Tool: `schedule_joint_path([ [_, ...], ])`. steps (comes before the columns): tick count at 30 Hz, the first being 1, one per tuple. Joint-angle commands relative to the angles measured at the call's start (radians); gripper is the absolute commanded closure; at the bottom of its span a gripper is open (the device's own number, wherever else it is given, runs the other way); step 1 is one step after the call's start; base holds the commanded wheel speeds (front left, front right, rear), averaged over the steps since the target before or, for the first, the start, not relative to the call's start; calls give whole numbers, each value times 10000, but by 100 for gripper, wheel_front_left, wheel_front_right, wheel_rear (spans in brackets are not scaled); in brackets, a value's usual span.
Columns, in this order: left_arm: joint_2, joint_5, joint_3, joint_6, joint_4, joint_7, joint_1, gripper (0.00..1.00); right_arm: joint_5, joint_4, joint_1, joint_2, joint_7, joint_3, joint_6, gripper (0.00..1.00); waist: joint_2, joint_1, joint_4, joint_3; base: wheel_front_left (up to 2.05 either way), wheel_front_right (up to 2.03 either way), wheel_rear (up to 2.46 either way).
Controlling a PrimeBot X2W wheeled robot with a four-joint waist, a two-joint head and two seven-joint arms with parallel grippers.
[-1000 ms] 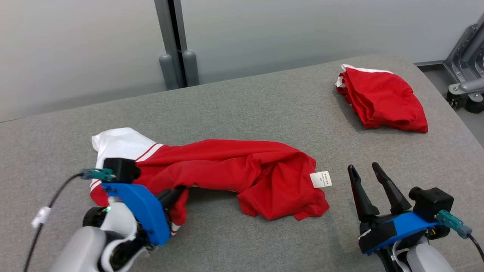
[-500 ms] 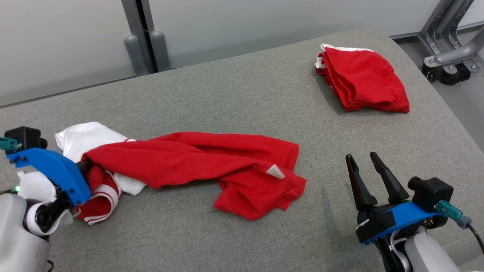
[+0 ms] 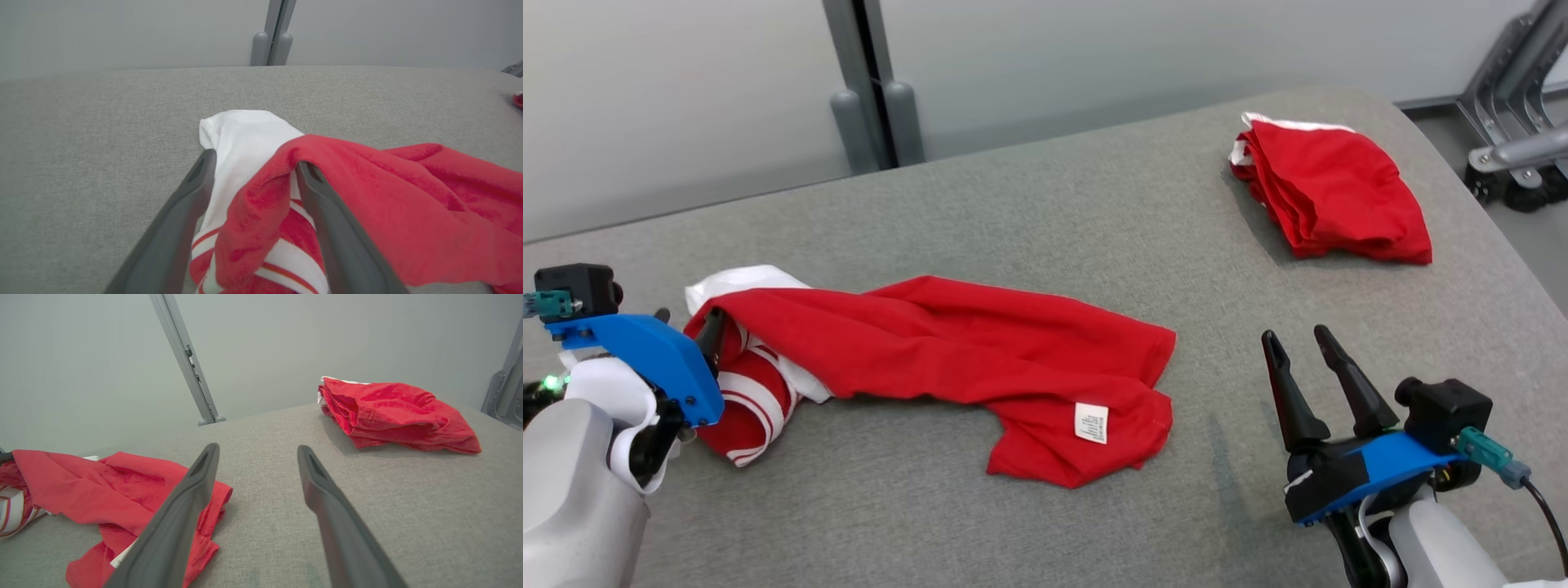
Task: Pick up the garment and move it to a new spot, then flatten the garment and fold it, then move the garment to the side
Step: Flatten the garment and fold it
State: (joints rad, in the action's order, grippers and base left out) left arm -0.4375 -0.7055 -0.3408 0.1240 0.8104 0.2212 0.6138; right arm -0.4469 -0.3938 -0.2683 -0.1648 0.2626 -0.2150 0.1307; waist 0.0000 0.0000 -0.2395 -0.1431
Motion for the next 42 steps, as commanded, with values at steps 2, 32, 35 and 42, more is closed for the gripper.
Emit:
schedule_joint_path([
  [2, -155, 234, -185, 51, -130, -312, 201, 0, 42, -14, 140, -1, 25, 19, 1, 0, 0, 0, 91, 145, 0, 0, 0],
  [32, 1259, 656, -137, -2630, -5168, -4603, -4724, 0, 76, 138, 603, -271, 25, 50, 1, 0, 0, 0, 922, 910, 0, 0, 0],
  [35, 1386, 575, -355, -2449, -5052, -4426, -4691, 0, 82, 126, 546, -315, 25, -17, 1, 0, 0, 0, 916, 919, 0, 0, 0],
  [42, 1886, -492, -569, -1668, -4689, -3234, -4308, 0, 8, 138, 356, -326, 25, -189, 1, 0, 0, 0, 713, 671, 0, 0, 0],
])
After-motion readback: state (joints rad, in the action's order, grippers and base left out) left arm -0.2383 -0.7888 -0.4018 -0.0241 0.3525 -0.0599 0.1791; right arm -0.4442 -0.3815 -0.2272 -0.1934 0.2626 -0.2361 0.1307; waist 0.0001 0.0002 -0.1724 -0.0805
